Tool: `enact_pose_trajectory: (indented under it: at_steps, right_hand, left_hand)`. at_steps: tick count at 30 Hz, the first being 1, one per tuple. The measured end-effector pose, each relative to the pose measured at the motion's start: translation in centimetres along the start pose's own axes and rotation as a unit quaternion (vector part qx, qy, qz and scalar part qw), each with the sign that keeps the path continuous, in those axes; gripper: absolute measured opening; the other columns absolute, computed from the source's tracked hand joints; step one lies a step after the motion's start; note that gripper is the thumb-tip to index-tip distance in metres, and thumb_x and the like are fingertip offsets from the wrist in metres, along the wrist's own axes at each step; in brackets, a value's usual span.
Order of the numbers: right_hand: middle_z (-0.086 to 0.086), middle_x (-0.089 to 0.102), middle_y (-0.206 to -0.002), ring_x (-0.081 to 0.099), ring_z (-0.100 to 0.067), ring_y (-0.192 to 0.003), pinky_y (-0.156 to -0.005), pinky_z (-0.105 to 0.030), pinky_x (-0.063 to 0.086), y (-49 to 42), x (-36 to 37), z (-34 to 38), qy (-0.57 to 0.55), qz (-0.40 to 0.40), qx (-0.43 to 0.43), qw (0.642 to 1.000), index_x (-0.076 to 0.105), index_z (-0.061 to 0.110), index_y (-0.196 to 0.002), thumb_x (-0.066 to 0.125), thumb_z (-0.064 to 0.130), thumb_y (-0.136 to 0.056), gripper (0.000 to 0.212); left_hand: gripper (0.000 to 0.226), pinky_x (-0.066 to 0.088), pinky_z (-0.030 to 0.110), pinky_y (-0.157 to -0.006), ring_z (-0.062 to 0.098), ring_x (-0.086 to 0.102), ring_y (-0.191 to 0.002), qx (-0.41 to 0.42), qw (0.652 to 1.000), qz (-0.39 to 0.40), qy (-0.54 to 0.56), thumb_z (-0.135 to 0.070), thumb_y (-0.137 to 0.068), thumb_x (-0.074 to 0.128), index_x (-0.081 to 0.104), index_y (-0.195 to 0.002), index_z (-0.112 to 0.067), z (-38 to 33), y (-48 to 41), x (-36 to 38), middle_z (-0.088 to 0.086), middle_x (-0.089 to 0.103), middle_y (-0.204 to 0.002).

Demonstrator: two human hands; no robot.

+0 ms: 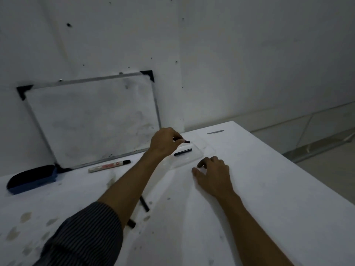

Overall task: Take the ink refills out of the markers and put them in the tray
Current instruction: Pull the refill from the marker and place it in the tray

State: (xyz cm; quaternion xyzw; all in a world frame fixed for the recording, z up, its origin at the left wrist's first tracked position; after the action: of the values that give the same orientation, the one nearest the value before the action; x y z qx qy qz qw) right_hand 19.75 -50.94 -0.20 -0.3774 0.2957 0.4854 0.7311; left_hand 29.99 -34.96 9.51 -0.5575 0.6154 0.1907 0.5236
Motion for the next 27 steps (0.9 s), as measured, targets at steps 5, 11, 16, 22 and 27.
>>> enact_pose_trajectory:
  at_steps: [5,11,16,22,27]
  right_hand:
    - [0.003,0.064,-0.109,0.057,-0.020,-0.104,-0.092,-0.038,0.038,-0.3,0.6,-0.3,-0.008,-0.012,-0.014,1.000,0.070,0.028,-0.104,0.062,0.056,-0.088,0.033]
    - [0.003,0.065,-0.109,0.057,-0.019,-0.105,-0.093,-0.038,0.037,-0.4,0.7,-0.3,-0.004,-0.012,-0.017,1.000,0.070,0.029,-0.107,0.060,0.056,-0.090,0.033]
    - [0.006,0.066,-0.108,0.058,-0.020,-0.107,-0.095,-0.039,0.037,0.0,0.5,0.4,-0.010,0.020,-0.011,1.000,0.071,0.031,-0.104,0.060,0.052,-0.092,0.027]
    - [0.013,0.075,-0.101,0.068,-0.012,-0.096,-0.101,-0.042,0.046,2.9,1.7,4.7,-0.092,0.136,-0.033,0.986,0.073,0.031,-0.103,0.064,0.048,-0.092,0.022]
    - [0.006,0.075,-0.103,0.068,-0.012,-0.091,-0.091,-0.037,0.057,6.0,4.7,11.0,-0.107,0.241,-0.051,0.963,0.073,0.026,-0.109,0.069,0.061,-0.083,0.044]
  left_hand:
    - [0.022,0.063,0.036,-0.076,0.019,0.073,-0.079,-0.042,0.997,0.054,-0.039,-0.032,-0.084,0.084,0.085,-0.100,-0.017,0.9,-2.6,3.9,0.004,0.083,-0.091]
    - [0.017,0.062,0.033,-0.070,0.023,0.075,-0.074,-0.032,0.993,0.086,-0.073,-0.024,-0.084,0.082,0.086,-0.095,-0.012,1.7,-2.3,5.8,0.009,0.082,-0.086]
    - [0.021,0.060,0.032,-0.067,0.024,0.075,-0.071,-0.025,0.995,0.082,-0.052,-0.022,-0.091,0.076,0.084,-0.088,-0.003,1.1,-1.4,3.5,0.014,0.081,-0.084]
    - [0.022,0.056,0.024,-0.084,0.014,0.076,-0.086,0.015,1.000,0.021,0.006,-0.022,-0.096,0.071,0.082,-0.111,-0.010,0.7,4.5,-4.4,0.007,0.082,-0.105]
    - [0.020,0.053,0.017,-0.077,0.002,0.069,-0.077,0.002,0.999,0.011,0.034,-0.028,-0.095,0.072,0.083,-0.105,-0.015,4.5,12.0,-8.4,0.001,0.082,-0.099]
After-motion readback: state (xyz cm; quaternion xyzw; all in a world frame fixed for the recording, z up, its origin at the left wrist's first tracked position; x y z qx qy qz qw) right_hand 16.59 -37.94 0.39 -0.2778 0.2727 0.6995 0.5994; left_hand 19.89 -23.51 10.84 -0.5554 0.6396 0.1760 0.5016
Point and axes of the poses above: each hand's wrist, its own y-axis away from the middle knuckle, its own x-axis out of the palm, z = x × y, the point moved 10 cm from there along -y, towards the middle knuckle
